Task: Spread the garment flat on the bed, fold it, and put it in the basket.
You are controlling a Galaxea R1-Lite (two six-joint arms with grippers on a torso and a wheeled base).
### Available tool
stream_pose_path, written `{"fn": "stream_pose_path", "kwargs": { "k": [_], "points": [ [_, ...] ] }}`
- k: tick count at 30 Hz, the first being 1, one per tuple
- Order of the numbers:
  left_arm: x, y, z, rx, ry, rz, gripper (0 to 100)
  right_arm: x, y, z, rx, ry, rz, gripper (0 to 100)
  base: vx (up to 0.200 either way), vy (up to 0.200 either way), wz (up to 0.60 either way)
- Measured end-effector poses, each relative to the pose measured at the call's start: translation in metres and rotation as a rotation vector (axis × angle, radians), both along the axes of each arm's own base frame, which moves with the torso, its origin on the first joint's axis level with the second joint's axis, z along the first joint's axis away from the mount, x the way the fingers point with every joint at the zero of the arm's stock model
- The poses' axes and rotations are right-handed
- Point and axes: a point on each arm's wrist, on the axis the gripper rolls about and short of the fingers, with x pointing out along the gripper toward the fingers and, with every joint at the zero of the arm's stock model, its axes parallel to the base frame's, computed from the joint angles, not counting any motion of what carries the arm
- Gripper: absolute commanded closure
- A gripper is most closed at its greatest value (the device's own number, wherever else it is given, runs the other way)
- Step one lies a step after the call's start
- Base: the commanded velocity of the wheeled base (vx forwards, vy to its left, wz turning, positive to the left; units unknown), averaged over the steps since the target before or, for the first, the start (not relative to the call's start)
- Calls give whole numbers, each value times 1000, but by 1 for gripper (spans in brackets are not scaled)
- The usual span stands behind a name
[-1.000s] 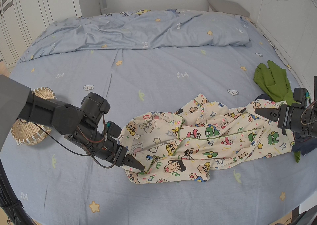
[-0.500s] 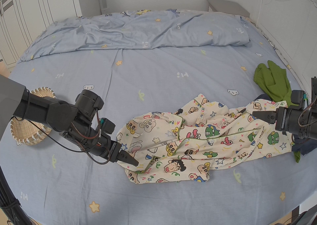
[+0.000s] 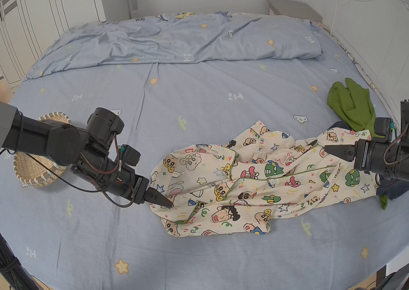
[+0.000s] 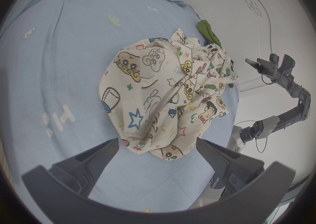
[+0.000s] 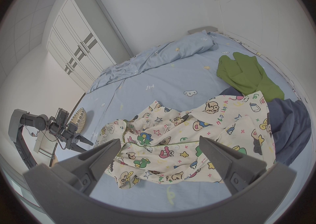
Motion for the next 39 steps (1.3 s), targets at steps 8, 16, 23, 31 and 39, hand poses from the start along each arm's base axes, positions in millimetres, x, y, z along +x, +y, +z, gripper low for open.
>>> {"fn": "stream_pose_path", "kwargs": {
  "k": [8, 16, 23, 31, 39],
  "points": [
    [4, -3, -12, 37, 20, 7, 0, 0, 0, -1, -1, 2, 1, 0, 0, 0, 0],
    [8, -8, -23, 54, 45, -3, 0, -1, 2, 0, -3, -15, 17, 0, 0, 0, 0],
    [13, -11, -26, 44, 26, -4, 0, 0, 4, -1, 12, -78, 21, 0, 0, 0, 0],
    [15, -15, -27, 35, 22, -7, 0, -2, 6, -5, 10, -70, 30, 0, 0, 0, 0],
    [17, -19, -31, 39, 31, -14, 100, -2, 6, -6, 10, -69, 30, 0, 0, 0, 0]
  ]
}}
